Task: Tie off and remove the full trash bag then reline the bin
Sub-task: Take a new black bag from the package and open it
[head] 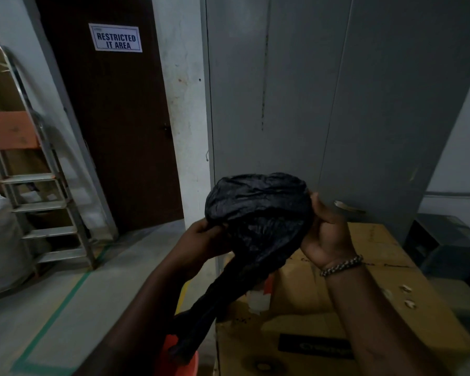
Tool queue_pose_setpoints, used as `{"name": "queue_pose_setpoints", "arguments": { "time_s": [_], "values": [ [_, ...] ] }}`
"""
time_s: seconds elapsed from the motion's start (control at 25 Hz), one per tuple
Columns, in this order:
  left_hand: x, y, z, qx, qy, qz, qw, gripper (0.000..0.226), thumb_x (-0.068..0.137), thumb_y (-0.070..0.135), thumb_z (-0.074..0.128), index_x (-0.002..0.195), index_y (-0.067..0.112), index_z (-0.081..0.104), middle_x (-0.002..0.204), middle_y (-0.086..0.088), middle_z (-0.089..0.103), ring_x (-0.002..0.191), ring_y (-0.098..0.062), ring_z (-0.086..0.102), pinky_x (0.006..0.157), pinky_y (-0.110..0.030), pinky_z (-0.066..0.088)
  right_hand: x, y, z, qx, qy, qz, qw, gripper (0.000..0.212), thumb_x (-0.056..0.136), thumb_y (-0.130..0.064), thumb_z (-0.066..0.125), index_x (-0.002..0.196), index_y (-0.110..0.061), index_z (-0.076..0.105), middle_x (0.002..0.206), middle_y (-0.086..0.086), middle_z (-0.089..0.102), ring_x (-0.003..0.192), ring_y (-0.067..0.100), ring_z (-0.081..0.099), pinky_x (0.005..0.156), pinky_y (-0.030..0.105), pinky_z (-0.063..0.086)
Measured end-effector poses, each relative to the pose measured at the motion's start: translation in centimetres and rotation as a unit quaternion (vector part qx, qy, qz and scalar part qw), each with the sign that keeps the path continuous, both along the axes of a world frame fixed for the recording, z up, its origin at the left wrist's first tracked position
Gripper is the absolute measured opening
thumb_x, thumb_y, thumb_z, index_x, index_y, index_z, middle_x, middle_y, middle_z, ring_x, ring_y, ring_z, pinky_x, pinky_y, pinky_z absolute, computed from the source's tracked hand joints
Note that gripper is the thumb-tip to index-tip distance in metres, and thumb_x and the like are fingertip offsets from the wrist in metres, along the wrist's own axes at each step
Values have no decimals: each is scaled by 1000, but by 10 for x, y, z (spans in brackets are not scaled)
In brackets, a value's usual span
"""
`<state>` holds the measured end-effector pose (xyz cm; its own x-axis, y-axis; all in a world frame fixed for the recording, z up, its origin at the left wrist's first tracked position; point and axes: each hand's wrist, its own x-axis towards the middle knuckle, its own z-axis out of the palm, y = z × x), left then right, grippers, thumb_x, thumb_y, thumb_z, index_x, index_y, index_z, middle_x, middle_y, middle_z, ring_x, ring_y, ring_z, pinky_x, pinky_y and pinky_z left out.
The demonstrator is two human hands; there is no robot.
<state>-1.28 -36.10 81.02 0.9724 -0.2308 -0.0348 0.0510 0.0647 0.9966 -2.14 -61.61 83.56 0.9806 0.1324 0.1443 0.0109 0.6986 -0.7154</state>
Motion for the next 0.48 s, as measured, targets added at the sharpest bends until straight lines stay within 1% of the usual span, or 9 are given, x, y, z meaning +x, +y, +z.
{"name": "queue_pose_setpoints", "arguments": {
  "time_s": [0.04,0.12,0.16,0.2,0.24,0.28,0.32,0.4,0.48],
  "values": [
    [0,-3,4,-25,-10,14,1000,26,105,22,53,125,16,67,118,-8,75,108,-30,72,88,-45,57,0,0,-5,-25,25,7,999,42,102,-33,45,135,-12,60,135,13,64,123,35,61,97,48,54],
    [5,-9,7,-48,-30,63,996,24,104,27,55,122,19,68,116,-8,75,106,-31,72,80,-42,57,2,2,-21,-117,46,12,992,36,101,-28,49,129,-11,65,130,15,67,118,37,62,97,53,53],
    [7,-10,8,-57,-40,86,994,23,103,29,56,120,19,69,115,-8,75,106,-32,72,80,-42,56,2,4,-26,-156,47,3,987,31,99,-23,53,121,-10,69,122,16,70,111,39,64,92,53,56],
    [8,-10,10,-64,-49,102,991,23,103,29,57,118,19,70,114,-8,76,108,-32,71,82,-42,56,2,6,-28,-182,51,-15,982,25,97,-17,55,112,-9,72,112,15,73,103,38,66,84,50,60],
    [9,-9,12,-65,-57,115,990,23,103,28,56,118,19,70,114,-8,76,108,-30,72,85,-42,56,2,7,-26,-196,58,-36,978,21,97,-14,53,106,-9,71,103,13,75,96,35,67,76,46,62],
    [10,-7,15,-59,-66,124,988,23,104,28,55,119,18,70,113,-7,76,107,-27,72,86,-41,57,2,6,-22,-198,67,-53,976,20,100,-13,51,106,-9,70,100,11,76,93,33,69,73,46,62],
    [10,-4,16,-49,-74,134,987,23,105,27,54,118,18,70,110,-6,77,103,-23,74,85,-40,58,4,3,-17,-190,76,-70,976,22,102,-17,48,109,-10,68,102,11,77,93,32,70,76,49,62],
    [12,5,20,-35,-91,167,981,20,104,27,55,108,16,72,102,-9,77,91,-20,74,81,-37,57,14,-9,-12,-134,88,-112,981,28,104,-24,48,120,-10,66,116,15,73,100,32,71,84,51,59],
    [11,13,22,-26,-103,183,977,27,101,33,60,91,10,69,91,-21,70,82,-28,65,77,-41,50,21,-21,-8,-21,83,-149,985,39,103,-29,51,134,-7,60,132,17,65,110,31,67,85,46,60]
  ]
}}
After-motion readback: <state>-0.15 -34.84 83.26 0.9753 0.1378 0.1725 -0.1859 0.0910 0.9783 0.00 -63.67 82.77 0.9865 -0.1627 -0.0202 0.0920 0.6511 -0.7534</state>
